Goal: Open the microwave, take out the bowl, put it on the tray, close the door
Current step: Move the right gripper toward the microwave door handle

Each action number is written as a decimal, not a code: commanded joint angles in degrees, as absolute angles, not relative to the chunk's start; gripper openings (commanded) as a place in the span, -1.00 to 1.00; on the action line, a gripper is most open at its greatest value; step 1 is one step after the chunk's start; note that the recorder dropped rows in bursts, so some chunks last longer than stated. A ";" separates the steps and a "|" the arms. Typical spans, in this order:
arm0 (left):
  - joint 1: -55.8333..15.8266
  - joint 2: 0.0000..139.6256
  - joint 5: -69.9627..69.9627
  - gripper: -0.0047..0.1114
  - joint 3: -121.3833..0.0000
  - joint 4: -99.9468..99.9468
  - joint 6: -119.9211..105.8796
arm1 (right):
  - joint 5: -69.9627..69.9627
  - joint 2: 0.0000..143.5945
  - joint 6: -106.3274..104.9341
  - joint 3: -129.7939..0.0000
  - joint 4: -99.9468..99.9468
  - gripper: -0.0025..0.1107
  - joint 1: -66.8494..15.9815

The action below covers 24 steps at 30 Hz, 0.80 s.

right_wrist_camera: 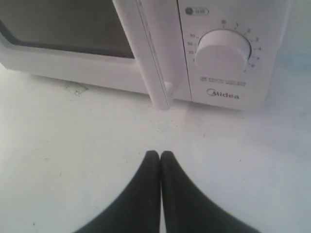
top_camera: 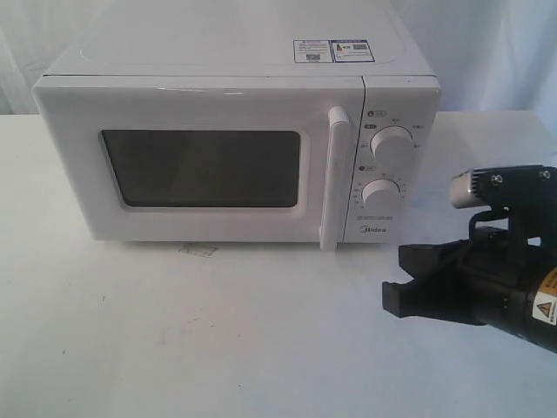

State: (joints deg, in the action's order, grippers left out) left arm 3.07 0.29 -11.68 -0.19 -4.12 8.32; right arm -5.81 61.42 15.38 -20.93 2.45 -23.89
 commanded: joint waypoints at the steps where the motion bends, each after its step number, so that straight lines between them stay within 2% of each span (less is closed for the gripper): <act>1: 3.26 0.00 -11.56 -0.92 0.00 -3.97 8.61 | -1.29 61.58 15.45 -21.17 1.28 -0.96 -23.97; 8: 3.26 0.00 -11.56 -0.92 0.00 -3.97 8.61 | 9.84 62.32 8.56 -24.29 -7.93 -0.96 -23.97; 11: 3.26 0.00 -11.56 -0.92 0.00 -3.97 8.61 | 14.24 63.34 -8.95 -25.90 -23.11 -0.96 -23.97; 14: 3.26 0.00 -11.56 -0.92 0.00 -3.97 8.61 | 14.10 65.19 -44.84 -25.98 -52.26 -0.96 -23.97; 15: 3.26 0.00 -11.56 -0.92 0.00 -3.97 8.61 | 11.84 65.42 -48.60 -25.98 -55.14 -0.96 -23.97; 20: 3.26 0.00 -11.56 -0.92 0.00 -3.97 8.61 | -1.92 65.58 -51.10 -25.98 -54.24 -0.96 -23.97; 24: 3.26 0.00 -11.56 -0.92 0.00 -3.97 8.61 | 1.53 65.58 -51.39 -27.93 -50.83 -0.96 -24.70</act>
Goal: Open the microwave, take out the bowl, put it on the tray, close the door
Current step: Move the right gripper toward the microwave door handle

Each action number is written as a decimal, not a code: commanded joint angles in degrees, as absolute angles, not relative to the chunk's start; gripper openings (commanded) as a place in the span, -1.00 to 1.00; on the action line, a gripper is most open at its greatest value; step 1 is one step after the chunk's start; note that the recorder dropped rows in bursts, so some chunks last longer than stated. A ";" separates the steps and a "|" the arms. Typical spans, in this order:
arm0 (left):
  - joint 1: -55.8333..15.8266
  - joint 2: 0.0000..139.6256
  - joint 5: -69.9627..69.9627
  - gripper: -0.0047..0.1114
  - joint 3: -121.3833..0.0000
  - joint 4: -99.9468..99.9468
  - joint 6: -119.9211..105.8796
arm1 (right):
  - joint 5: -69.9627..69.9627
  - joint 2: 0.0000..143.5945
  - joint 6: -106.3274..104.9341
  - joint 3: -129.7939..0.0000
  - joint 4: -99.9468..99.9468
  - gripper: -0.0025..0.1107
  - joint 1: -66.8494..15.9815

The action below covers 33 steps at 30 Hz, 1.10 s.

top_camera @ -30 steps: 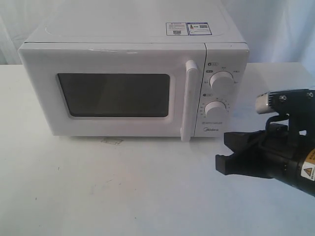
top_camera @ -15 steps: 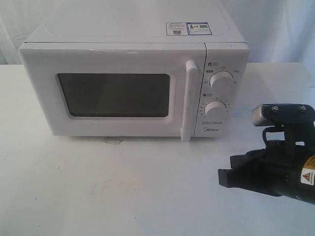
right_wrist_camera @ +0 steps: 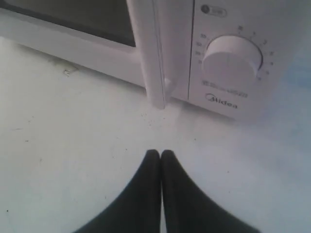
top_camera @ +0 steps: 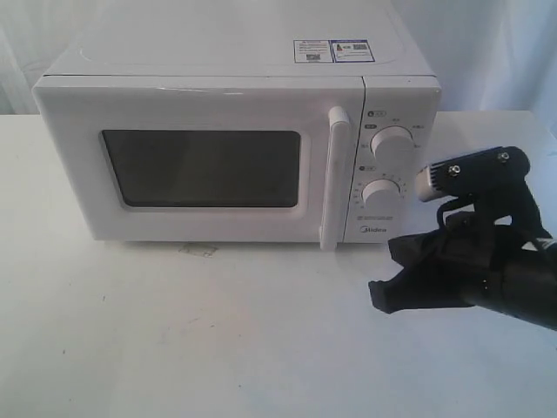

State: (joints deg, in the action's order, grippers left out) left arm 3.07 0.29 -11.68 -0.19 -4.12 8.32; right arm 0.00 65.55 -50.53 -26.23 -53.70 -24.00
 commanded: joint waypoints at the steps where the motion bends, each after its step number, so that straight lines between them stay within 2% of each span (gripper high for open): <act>1: 3.26 0.00 -11.56 -0.92 0.00 -3.97 8.61 | 1.25 65.58 -51.48 -28.30 -50.27 -0.96 -25.16; 5: 3.26 0.00 -11.56 -0.92 0.00 -3.97 8.61 | 14.81 65.71 -63.79 -32.66 -57.99 -0.96 -23.60; 10: 3.26 0.00 -11.56 -0.92 0.00 -3.97 8.61 | 30.63 67.87 -94.92 -34.93 -77.87 -0.96 -19.15; 19: 3.26 0.00 -11.56 -0.92 0.00 -3.97 8.61 | 31.47 71.59 -115.58 -34.82 -91.95 -0.95 -12.57; 21: 3.26 0.00 -11.56 -0.92 0.00 -3.97 8.61 | 32.91 73.52 -118.68 -34.82 -95.09 -0.77 -10.26; 23: 3.26 0.00 -11.56 -0.92 0.00 -3.97 8.61 | 38.56 76.57 -122.86 -34.82 -96.56 -0.38 -7.57; 24: 3.26 0.00 -11.56 -0.92 0.00 -3.97 8.61 | 41.17 78.22 -122.86 -35.49 -97.18 -0.11 -6.60; 26: 3.26 0.00 -11.56 -0.92 0.00 -3.97 8.61 | 42.24 80.43 -122.86 -36.78 -97.09 0.18 -5.97; 33: 3.26 0.00 -11.56 -0.92 0.00 -3.97 8.61 | 48.55 83.54 -122.86 -40.39 -99.43 0.23 -2.13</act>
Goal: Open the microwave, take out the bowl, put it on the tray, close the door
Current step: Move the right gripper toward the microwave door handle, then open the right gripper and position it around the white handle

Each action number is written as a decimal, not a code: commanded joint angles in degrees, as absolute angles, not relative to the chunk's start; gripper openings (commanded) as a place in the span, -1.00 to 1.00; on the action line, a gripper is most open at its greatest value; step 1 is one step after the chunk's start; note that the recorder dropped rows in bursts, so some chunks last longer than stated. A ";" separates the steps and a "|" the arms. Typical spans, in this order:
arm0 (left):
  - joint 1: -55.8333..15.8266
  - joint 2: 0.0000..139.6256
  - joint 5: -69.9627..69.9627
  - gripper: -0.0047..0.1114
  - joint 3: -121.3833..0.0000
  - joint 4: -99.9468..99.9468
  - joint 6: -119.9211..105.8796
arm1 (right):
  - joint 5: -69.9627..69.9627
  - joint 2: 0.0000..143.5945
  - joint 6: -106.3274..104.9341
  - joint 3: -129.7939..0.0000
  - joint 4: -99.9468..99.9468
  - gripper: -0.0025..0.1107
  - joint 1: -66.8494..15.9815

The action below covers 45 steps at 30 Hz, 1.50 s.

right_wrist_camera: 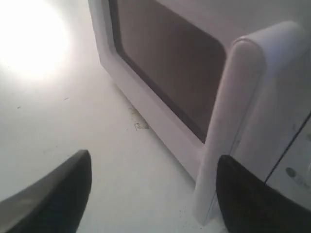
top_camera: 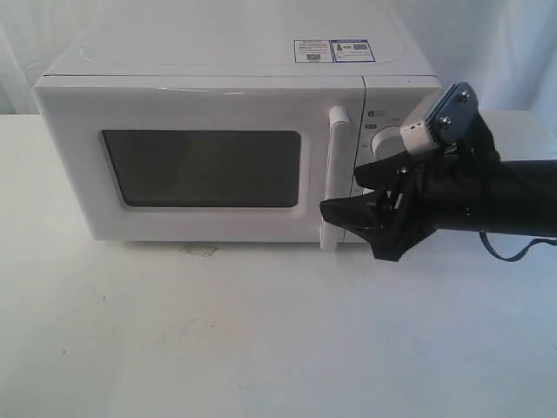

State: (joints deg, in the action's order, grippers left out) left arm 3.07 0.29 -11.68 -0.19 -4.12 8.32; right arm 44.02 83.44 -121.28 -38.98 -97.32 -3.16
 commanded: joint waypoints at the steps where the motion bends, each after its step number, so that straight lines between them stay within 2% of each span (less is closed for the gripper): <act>1: 3.26 0.00 -11.56 -0.92 0.00 -3.97 8.61 | 49.30 83.54 -122.86 -40.63 -99.55 0.23 -2.13; 23: 3.26 0.00 -11.56 -0.92 0.00 -3.97 8.61 | 47.82 93.89 -122.86 -46.60 -99.95 0.23 -2.02; 29: 3.26 0.00 -11.56 -0.92 0.00 -3.97 8.61 | 53.85 96.29 -122.86 -47.80 -99.95 0.18 -2.13; 36: 3.26 0.00 -11.56 -0.92 0.00 -3.97 8.61 | 54.60 96.66 -122.86 -47.98 -99.95 0.15 -2.21; 38: 3.26 0.00 -11.56 -0.92 0.00 -3.97 8.61 | 54.95 96.66 -122.86 -47.98 -99.95 0.02 -2.21; 41: 3.26 0.00 -11.56 -0.92 0.00 -3.97 8.61 | 54.77 96.66 -122.86 -47.98 -99.95 -0.39 -2.21; 45: 3.26 0.00 -11.56 -0.92 0.00 -3.97 8.61 | 52.36 96.66 -122.86 -48.08 -99.95 -0.84 -2.21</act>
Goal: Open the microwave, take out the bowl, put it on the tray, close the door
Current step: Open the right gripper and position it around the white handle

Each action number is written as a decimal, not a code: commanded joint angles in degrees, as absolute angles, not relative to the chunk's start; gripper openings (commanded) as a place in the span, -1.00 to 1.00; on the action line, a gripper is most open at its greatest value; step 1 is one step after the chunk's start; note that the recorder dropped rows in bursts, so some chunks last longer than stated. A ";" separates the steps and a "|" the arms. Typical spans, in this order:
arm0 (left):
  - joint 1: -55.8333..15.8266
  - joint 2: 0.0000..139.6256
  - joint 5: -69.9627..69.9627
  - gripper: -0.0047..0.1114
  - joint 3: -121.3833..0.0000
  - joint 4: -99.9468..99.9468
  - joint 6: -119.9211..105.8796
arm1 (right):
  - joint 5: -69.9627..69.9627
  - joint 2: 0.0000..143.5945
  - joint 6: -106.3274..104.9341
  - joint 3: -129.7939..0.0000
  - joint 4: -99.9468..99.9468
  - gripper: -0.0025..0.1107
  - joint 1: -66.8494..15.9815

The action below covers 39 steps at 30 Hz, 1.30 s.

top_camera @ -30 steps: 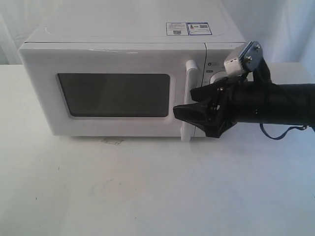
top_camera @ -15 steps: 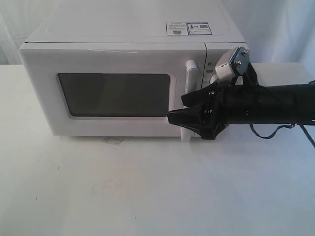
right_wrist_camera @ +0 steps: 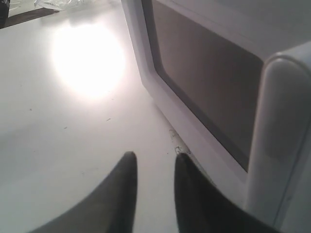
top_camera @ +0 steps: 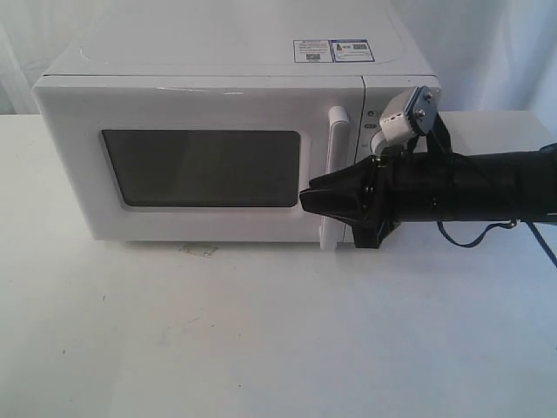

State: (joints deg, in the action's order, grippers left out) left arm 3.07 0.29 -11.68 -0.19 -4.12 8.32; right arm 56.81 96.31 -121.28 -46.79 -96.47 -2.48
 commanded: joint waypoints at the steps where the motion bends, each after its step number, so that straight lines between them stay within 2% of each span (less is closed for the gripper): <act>1: 3.26 0.00 -11.56 -0.92 0.00 -3.97 8.61 | 51.92 96.66 -122.86 -48.08 -99.95 -0.91 -2.21; 2: 3.26 0.00 -11.56 -0.92 0.00 -3.97 8.61 | 51.93 96.66 -122.86 -48.08 -99.95 -0.96 -2.21; 12: 3.26 0.00 -11.56 -0.92 0.00 -3.97 8.61 | 60.51 96.66 -122.86 -47.96 -99.95 -0.96 -2.21; 24: 3.26 0.00 -11.56 -0.92 0.00 -3.97 8.61 | 54.91 93.46 -122.86 -43.95 -94.90 -0.92 -0.55; 29: 3.26 0.00 -11.56 -0.92 0.00 -3.97 8.61 | 56.14 90.21 -122.86 -42.77 -93.90 -0.56 0.97; 32: 3.26 0.00 -11.56 -0.92 0.00 -3.97 8.61 | 56.69 89.85 -122.76 -42.88 -93.90 -0.19 1.28; 35: 3.26 0.00 -11.56 -0.92 0.00 -3.97 8.61 | 56.18 89.85 -122.76 -43.26 -92.70 0.29 1.28; 36: 3.26 0.00 -11.56 -0.92 0.00 -3.97 8.61 | 56.18 89.85 -122.76 -43.26 -92.70 0.39 1.28; 39: 3.26 0.00 -11.56 -0.92 0.00 -3.97 8.61 | 56.18 89.85 -122.76 -43.39 -92.70 0.43 1.28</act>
